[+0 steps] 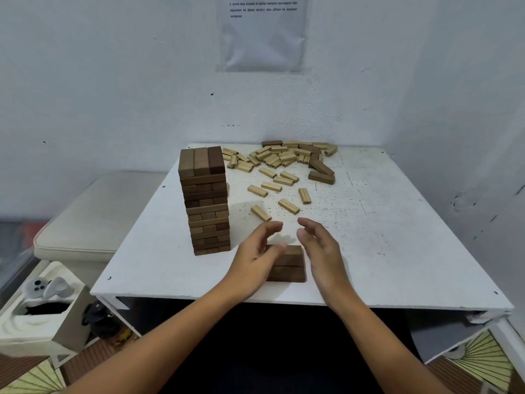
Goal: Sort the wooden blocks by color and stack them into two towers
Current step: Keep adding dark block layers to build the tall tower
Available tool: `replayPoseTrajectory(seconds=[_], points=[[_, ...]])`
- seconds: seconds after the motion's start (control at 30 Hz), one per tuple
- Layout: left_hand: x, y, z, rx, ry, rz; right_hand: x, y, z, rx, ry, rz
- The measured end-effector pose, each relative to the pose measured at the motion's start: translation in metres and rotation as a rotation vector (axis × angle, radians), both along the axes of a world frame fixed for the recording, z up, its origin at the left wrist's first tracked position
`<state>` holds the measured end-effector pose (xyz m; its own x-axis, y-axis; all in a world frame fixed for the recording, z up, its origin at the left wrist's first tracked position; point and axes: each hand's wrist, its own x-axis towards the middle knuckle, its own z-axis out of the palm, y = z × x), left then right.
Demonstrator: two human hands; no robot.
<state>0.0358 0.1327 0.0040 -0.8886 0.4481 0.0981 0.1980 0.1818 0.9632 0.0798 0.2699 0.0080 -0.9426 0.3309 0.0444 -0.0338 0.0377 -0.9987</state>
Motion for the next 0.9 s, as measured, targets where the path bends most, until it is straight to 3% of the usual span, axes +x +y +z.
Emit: replayPoseTrajectory(seconds=[0.13, 0.2, 0.43, 0.9], points=[[-0.006, -0.023, -0.002, -0.342, 0.299, -0.102, 0.005, 0.025, 0.006, 0.232, -0.062, 0.097], [-0.01, -0.031, -0.004, -0.445, 0.363, -0.138, 0.007, 0.037, 0.007, 0.371, -0.101, 0.174], [-0.021, -0.046, -0.006, -0.523, 0.434, -0.211, 0.013, 0.05, 0.011, 0.775, -0.208, 0.449], [-0.027, -0.042, -0.005, -0.508, 0.417, -0.252, 0.011, 0.05, 0.008, 0.761, -0.168, 0.413]])
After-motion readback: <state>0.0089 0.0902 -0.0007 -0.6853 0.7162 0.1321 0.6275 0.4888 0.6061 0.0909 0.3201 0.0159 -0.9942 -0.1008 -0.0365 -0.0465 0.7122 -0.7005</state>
